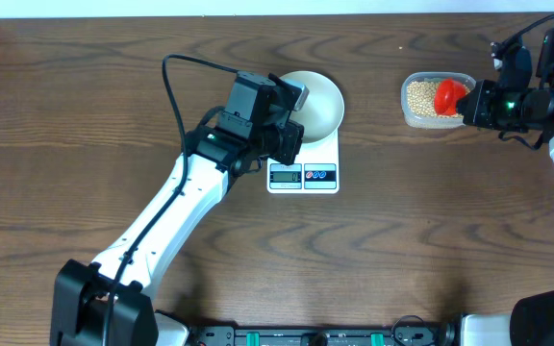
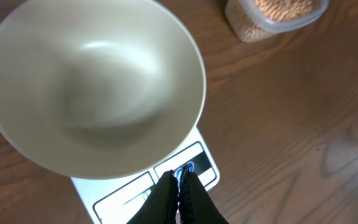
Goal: Scoop item into bowl and weigh 50g on scale
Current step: 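Raise the left gripper back from the scale to the bowl's left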
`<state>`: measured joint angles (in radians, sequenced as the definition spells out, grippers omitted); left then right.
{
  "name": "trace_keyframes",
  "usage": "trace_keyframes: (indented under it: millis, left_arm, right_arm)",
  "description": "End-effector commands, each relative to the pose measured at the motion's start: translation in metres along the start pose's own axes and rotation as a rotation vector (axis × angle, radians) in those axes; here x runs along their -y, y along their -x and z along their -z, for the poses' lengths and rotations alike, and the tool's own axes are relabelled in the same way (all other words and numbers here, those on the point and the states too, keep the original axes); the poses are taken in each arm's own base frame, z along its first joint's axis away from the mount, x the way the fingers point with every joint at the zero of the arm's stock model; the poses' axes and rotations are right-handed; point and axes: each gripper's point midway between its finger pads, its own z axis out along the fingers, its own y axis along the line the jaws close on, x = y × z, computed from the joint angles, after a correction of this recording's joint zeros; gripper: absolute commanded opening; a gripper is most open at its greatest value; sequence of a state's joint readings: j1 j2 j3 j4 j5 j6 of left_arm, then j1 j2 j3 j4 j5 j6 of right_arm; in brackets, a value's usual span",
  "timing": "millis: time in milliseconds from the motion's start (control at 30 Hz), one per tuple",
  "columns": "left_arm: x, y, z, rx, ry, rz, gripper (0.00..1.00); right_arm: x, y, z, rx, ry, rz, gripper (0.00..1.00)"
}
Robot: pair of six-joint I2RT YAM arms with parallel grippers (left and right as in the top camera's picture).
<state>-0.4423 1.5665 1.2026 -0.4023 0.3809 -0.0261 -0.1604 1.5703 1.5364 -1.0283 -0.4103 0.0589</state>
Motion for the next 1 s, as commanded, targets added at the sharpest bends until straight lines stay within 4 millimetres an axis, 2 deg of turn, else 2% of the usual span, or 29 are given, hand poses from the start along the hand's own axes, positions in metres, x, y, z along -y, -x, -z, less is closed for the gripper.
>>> trace_keyframes:
  millis: [0,233,367,500,633,767,967]
  left_arm:
    - [0.006,0.021,0.020,0.074,-0.026,-0.006,0.07]
    - [-0.022,0.039,0.035,0.134,0.003,0.084,0.07]
    - [-0.027,0.045,0.041,0.159,-0.029,0.098,0.07]
    - [-0.031,0.046,0.042,0.164,-0.021,0.102,0.07]
    - [-0.040,0.047,0.042,0.169,0.029,0.106,0.08]
    - [-0.044,0.047,0.042,0.171,0.050,0.108,0.07]
    - [-0.044,0.046,0.042,0.168,0.050,0.110,0.07]
  right_arm:
    - [-0.004,0.007,0.013,0.039,0.000,0.016,0.01]
    - [-0.003,0.011,0.013,0.052,-0.006,0.034,0.01]
    - [0.000,0.017,0.015,0.075,-0.031,0.063,0.01]
    - [0.002,0.031,0.025,0.122,-0.073,0.103,0.01]
    - [0.017,0.048,0.035,0.182,-0.183,0.117,0.01]
    - [0.021,0.047,0.026,0.154,-0.191,0.181,0.01]
    - [0.035,0.037,0.000,0.064,-0.200,0.199,0.01]
